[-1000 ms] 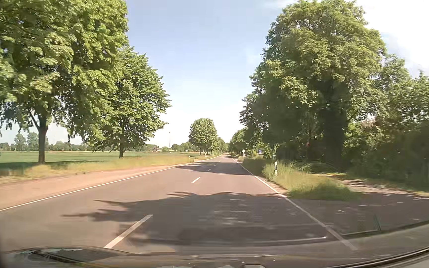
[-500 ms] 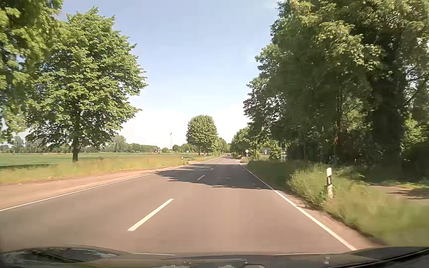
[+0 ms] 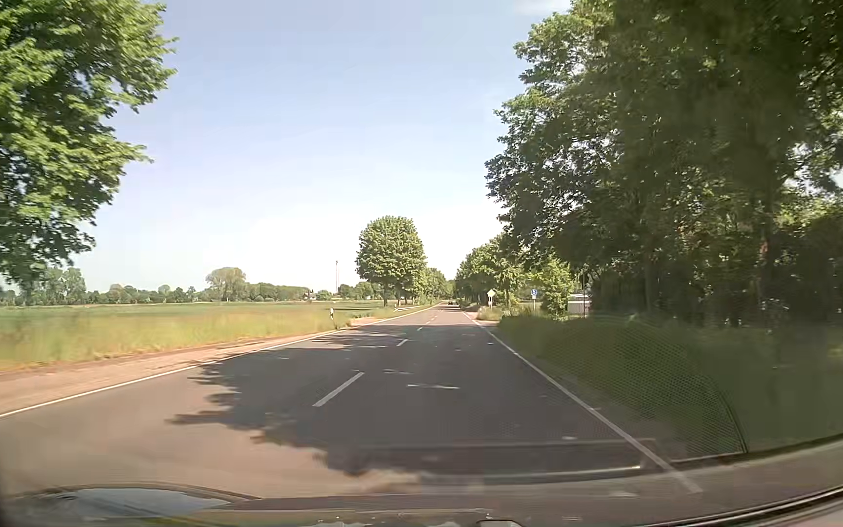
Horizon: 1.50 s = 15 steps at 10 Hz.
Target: Follow the waypoints while adhering to traffic rules and regulations
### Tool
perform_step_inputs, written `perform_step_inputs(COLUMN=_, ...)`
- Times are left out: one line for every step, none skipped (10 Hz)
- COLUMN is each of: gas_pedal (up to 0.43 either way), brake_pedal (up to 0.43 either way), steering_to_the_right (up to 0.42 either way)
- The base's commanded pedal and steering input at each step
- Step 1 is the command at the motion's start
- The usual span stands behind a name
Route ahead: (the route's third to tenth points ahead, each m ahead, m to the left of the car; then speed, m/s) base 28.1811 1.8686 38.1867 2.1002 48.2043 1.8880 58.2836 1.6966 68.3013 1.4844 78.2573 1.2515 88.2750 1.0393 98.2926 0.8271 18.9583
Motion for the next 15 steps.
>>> perform_step_inputs(gas_pedal=0.177, brake_pedal=0.0, steering_to_the_right=-0.002)
perform_step_inputs(gas_pedal=0.177, brake_pedal=0.0, steering_to_the_right=-0.002)
perform_step_inputs(gas_pedal=0.177, brake_pedal=0.0, steering_to_the_right=-0.002)
perform_step_inputs(gas_pedal=0.169, brake_pedal=0.0, steering_to_the_right=-0.001)
perform_step_inputs(gas_pedal=0.169, brake_pedal=0.0, steering_to_the_right=-0.002)
perform_step_inputs(gas_pedal=0.157, brake_pedal=0.0, steering_to_the_right=-0.001)
perform_step_inputs(gas_pedal=0.157, brake_pedal=0.0, steering_to_the_right=-0.002)
perform_step_inputs(gas_pedal=0.157, brake_pedal=0.0, steering_to_the_right=-0.002)
perform_step_inputs(gas_pedal=0.157, brake_pedal=0.0, steering_to_the_right=-0.002)
perform_step_inputs(gas_pedal=0.157, brake_pedal=0.0, steering_to_the_right=-0.002)
perform_step_inputs(gas_pedal=0.157, brake_pedal=0.0, steering_to_the_right=-0.002)
perform_step_inputs(gas_pedal=0.157, brake_pedal=0.0, steering_to_the_right=-0.001)
perform_step_inputs(gas_pedal=0.157, brake_pedal=0.0, steering_to_the_right=-0.002)
perform_step_inputs(gas_pedal=0.157, brake_pedal=0.0, steering_to_the_right=-0.002)
perform_step_inputs(gas_pedal=0.157, brake_pedal=0.0, steering_to_the_right=-0.002)
